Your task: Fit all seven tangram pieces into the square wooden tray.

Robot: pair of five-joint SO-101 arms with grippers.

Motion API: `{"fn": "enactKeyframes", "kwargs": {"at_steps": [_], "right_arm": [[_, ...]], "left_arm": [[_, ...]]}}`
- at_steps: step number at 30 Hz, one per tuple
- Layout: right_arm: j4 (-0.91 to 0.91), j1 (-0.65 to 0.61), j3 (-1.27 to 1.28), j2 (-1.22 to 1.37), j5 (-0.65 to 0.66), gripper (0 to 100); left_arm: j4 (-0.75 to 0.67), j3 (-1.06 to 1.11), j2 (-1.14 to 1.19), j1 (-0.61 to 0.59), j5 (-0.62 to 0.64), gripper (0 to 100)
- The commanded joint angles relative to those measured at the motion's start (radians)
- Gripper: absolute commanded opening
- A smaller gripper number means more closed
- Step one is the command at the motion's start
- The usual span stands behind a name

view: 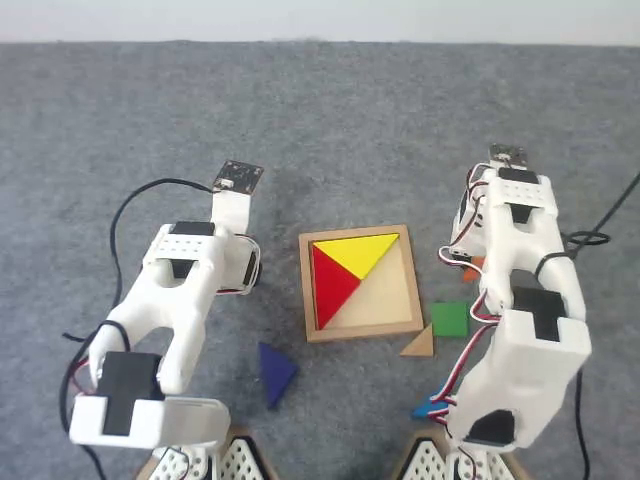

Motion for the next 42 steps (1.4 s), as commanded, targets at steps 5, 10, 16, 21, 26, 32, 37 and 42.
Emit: {"fn": "enactKeyframes", "kwargs": {"at_steps": [5, 10, 16, 21, 26, 32, 37, 42], "right_arm": [[0.016, -0.067, -0.06, -0.07, 0.032, 14.3], [0.096, -0.208, -0.02, -0.274, 0.049, 14.3], [0.058, -0.406, 0.117, -0.503, 0.178, 10.1], [0.024, -0.504, 0.141, -0.466, 0.218, 10.9], [0.015, -0.532, 0.137, -0.321, 0.196, 11.5], [-0.022, -0.538, 0.152, -0.375, 0.192, 12.0], [-0.087, -0.553, 0.301, -0.443, 0.199, 14.2], [-0.107, -0.558, 0.353, -0.464, 0.226, 21.1]], "left_arm": [[-0.018, -0.025, 0.002, 0.011, -0.011, 14], [-0.02, -0.025, 0.002, 0.011, -0.008, 14], [-0.02, -0.025, 0.002, 0.011, -0.008, 14], [-0.02, -0.025, 0.002, 0.011, -0.009, 14], [-0.02, -0.025, 0.002, 0.012, -0.009, 14], [-0.02, -0.025, 0.002, 0.012, -0.009, 14], [-0.02, -0.025, 0.002, 0.014, -0.011, 14], [-0.02, -0.025, 0.002, 0.021, -0.011, 14]]}}
